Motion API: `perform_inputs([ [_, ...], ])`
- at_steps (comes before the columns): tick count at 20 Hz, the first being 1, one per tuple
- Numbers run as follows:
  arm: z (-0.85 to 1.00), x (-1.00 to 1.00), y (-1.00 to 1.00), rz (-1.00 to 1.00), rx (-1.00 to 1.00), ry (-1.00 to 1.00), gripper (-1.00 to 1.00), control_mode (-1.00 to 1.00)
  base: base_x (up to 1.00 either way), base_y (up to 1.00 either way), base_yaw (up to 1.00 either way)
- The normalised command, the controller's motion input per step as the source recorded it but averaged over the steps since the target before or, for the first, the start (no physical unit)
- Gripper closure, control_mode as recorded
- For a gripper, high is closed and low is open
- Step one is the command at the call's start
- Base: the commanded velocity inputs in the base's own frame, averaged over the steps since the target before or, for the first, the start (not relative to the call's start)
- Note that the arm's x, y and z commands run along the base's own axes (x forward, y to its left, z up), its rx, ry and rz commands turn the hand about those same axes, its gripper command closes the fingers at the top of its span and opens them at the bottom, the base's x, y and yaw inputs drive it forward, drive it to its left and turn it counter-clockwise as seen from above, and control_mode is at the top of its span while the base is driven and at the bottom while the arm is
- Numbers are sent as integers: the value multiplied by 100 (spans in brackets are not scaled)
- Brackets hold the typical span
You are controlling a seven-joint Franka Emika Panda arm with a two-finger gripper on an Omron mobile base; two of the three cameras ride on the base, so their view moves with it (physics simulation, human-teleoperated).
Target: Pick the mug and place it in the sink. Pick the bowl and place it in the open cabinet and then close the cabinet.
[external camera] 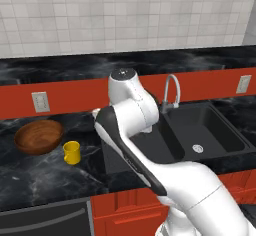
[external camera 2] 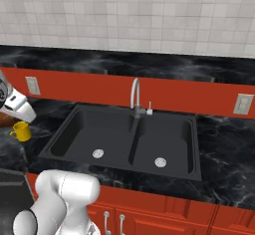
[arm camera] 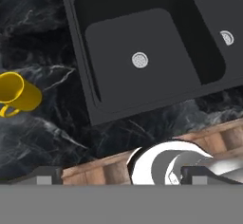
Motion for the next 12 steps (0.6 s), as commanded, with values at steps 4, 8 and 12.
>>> perform_inputs([
  [4, -38, 1, 95, -10, 0, 11, -100, -100, 0, 0, 0],
  [8, -39, 26, 92, -1, 0, 29, -100, -100, 0, 0, 0],
  [12, -23, 22, 87, 0, 0, 33, -100, -100, 0, 0, 0],
])
